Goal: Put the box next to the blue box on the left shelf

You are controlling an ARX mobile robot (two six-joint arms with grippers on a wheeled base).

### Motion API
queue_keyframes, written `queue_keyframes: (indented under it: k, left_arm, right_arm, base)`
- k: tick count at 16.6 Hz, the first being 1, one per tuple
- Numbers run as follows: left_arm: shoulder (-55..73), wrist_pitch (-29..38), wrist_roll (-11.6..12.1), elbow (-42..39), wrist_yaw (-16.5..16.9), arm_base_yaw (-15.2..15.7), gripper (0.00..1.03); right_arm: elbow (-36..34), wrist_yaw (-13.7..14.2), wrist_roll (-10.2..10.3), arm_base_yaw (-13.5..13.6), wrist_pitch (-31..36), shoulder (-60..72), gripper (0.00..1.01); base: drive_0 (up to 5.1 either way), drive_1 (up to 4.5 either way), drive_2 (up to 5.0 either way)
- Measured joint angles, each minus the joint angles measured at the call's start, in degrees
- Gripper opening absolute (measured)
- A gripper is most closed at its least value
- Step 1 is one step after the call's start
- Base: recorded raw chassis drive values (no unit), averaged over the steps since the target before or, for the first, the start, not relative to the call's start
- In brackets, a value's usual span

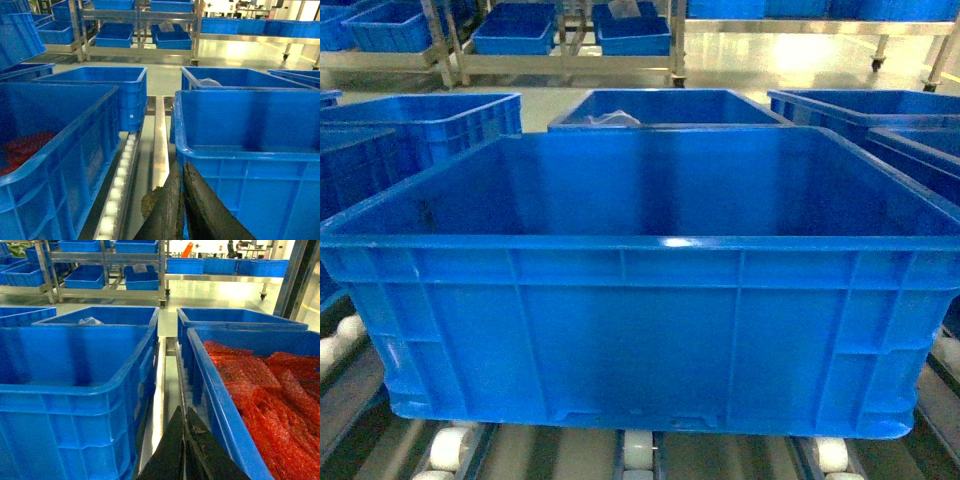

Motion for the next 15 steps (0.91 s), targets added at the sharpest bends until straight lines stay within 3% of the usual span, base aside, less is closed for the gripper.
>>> queue_keyframes:
  k: [6, 10, 11, 12, 15]
  left_arm:
    - [-3.69, -3.54, 0.00, 0.00, 0.00, 0.00, 0.02]
    - [-8.13, -8.09, 0.00, 0.00, 0.00, 0.00, 0.02]
    - [-8.87, -8.70, 0.00, 0.00, 0.02, 0.00, 0.02]
    - [-17.90, -18.82, 0.00, 0.00, -0.09, 0.00, 0.02]
    - [-17.94, -18.64, 0.04, 0.00, -0.04, 0.00, 0.02]
  right_arm:
    - [0.00, 0.00, 0.00, 0.00, -3.41, -3.54, 0.02]
    - [0.00, 0.00, 0.00, 0.00, -7.85, -7.85, 0.02]
    - [0.02, 0.00, 0.00, 0.00, -11.47, -10.38, 0.02]
    - [0.26, 0.02, 0.00, 0.00, -16.94, -17.57, 0.02]
    - [0.02, 0.00, 0.00, 0.00, -18.25, -17.53, 0.02]
  base:
    - [0.0, 0.00, 0.0]
    - [0.0, 0.00, 0.0]
    - [0.0, 0.00, 0.0]
    - [0.0, 0.00, 0.0]
    - [0.0, 0.00, 0.0]
